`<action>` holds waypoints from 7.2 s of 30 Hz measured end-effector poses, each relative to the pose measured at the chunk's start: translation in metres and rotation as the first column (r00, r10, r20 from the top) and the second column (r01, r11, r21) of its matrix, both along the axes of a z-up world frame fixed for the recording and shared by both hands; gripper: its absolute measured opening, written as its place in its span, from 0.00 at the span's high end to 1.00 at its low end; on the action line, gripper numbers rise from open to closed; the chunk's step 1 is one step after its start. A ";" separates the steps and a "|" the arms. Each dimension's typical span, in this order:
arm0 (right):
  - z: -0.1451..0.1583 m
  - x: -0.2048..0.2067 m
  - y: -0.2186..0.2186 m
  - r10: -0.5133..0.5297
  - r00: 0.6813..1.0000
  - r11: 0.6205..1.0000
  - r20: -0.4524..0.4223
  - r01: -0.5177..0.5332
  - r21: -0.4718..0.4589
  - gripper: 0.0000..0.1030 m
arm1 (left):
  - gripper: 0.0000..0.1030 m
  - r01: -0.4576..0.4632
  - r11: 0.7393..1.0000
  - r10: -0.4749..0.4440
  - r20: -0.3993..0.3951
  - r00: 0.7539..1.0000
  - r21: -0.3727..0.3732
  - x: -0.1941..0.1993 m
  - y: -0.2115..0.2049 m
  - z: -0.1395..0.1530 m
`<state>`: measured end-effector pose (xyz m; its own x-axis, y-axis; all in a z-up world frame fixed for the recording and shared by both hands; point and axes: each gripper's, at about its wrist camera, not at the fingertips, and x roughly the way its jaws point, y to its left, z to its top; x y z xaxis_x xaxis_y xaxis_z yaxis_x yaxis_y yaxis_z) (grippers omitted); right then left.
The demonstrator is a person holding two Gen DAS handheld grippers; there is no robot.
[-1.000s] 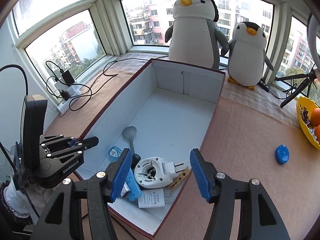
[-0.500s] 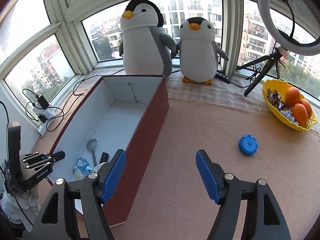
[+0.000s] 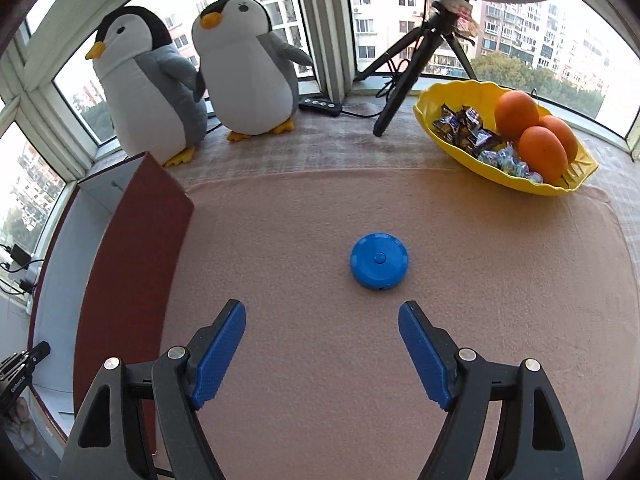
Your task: Organize rigid objects
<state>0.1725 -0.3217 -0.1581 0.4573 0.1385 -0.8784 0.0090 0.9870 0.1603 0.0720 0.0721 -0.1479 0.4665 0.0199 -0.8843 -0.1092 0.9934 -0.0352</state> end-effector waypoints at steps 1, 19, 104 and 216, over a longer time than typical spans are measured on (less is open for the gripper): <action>-0.004 0.003 -0.005 -0.013 1.000 1.000 -0.011 0.013 0.006 0.27 | 0.95 -0.002 1.000 0.002 -0.001 1.000 0.001 0.000 0.000 0.000; -0.054 0.056 -0.012 -0.036 0.991 0.996 -0.130 0.026 -0.081 0.36 | 0.83 -0.045 0.999 0.045 -0.015 0.999 0.009 -0.002 0.004 0.001; 0.054 -0.085 0.239 0.497 0.863 0.868 0.097 -0.492 -0.070 0.56 | 0.95 0.024 0.999 -0.023 0.048 0.999 -0.029 -0.002 0.003 -0.001; 0.127 -0.158 0.113 0.128 0.935 0.990 0.332 -0.101 -0.095 0.18 | 0.22 0.110 0.994 -0.109 0.300 0.948 0.015 -0.071 -0.053 0.132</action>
<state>0.0144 -0.2091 -0.0315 0.7131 0.1467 -0.6856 -0.1462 0.9875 0.0593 0.0006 0.0192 -0.0158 0.7094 -0.0478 -0.7032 0.0159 0.9985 -0.0518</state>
